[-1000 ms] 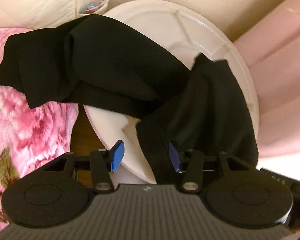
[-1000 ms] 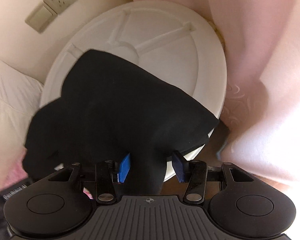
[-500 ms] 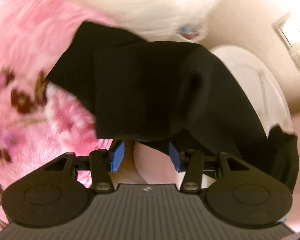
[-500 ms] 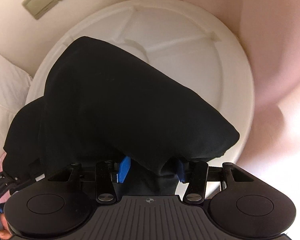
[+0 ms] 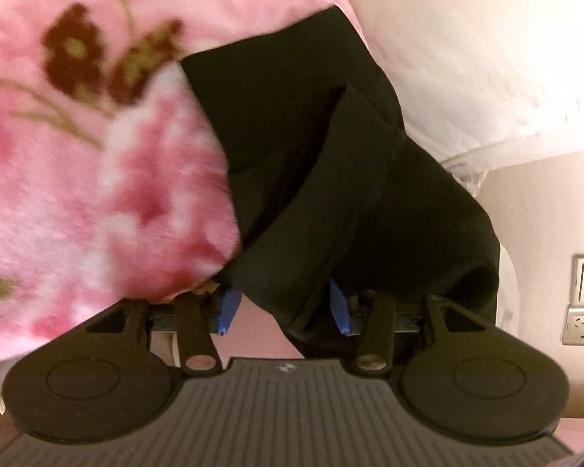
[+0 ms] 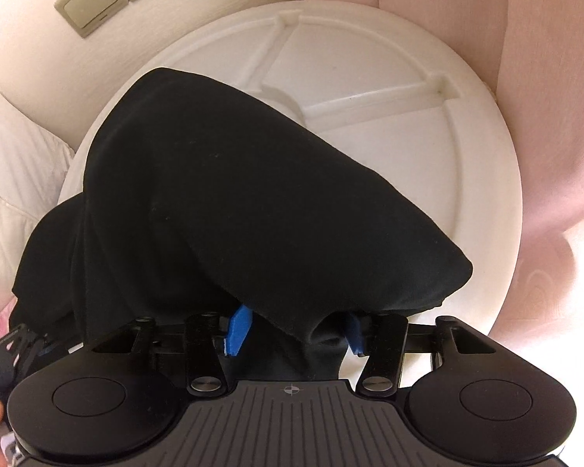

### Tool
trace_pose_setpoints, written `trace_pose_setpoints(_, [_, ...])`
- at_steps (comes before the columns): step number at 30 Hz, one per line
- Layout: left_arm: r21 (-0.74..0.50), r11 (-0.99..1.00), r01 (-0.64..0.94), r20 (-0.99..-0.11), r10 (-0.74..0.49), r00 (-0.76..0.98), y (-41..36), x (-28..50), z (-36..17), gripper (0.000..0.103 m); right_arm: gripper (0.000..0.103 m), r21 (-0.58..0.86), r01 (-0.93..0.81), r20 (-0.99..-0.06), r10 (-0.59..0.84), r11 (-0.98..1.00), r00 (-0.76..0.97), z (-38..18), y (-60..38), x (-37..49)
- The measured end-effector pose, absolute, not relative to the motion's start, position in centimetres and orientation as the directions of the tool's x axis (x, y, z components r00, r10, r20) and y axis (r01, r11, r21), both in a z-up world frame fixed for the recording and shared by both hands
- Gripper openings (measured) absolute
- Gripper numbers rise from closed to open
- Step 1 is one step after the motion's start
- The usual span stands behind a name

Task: Fold clothes
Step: 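Grasp the black trousers with the left gripper while the right gripper grasps them too, then carry the trousers to the bed and release both grippers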

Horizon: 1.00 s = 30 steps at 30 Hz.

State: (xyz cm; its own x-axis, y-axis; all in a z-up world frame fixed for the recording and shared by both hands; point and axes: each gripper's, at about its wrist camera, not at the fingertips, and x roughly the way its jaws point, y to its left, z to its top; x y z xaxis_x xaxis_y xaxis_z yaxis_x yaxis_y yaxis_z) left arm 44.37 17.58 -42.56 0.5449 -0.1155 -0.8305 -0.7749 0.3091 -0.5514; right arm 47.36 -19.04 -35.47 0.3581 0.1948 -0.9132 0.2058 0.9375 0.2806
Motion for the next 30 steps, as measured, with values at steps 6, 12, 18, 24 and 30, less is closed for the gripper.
trace_pose_setpoints(6, [-0.551, 0.49, -0.675, -0.811, -0.124, 0.572, 17.5, 45.4, -38.2, 0.006, 0.007, 0.32, 0.159, -0.886, 0.235, 0.934, 0.4, -33.6, -19.3, 46.6])
trace_pose_setpoints(12, [-0.577, 0.631, -0.519, -0.724, -0.102, 0.682, 17.8, 41.9, -29.4, 0.006, 0.005, 0.37, 0.027, -0.783, 0.297, 0.929, 0.546, -26.8, -17.5, 46.3])
trace_pose_setpoints(18, [-0.595, 0.703, -0.389, -0.611, -0.082, 0.787, 18.6, 34.8, -20.1, 0.006, 0.005, 0.467, -0.247, -0.578, 0.505, 0.849, 0.641, -17.8, -13.2, 45.2])
trace_pose_setpoints(24, [-0.572, 0.723, -0.386, -0.478, 0.088, 0.874, 22.5, 20.9, -11.7, 0.006, 0.005, 0.53, -0.491, -0.396, 0.714, 0.691, 0.577, -10.8, -5.4, 40.7])
trace_pose_setpoints(30, [-0.522, 0.648, -0.555, -0.396, 0.392, 0.83, 26.5, 2.2, -5.6, 0.006, 0.005, 0.59, -0.666, -0.292, 0.889, 0.457, 0.352, -5.3, 3.5, 32.7])
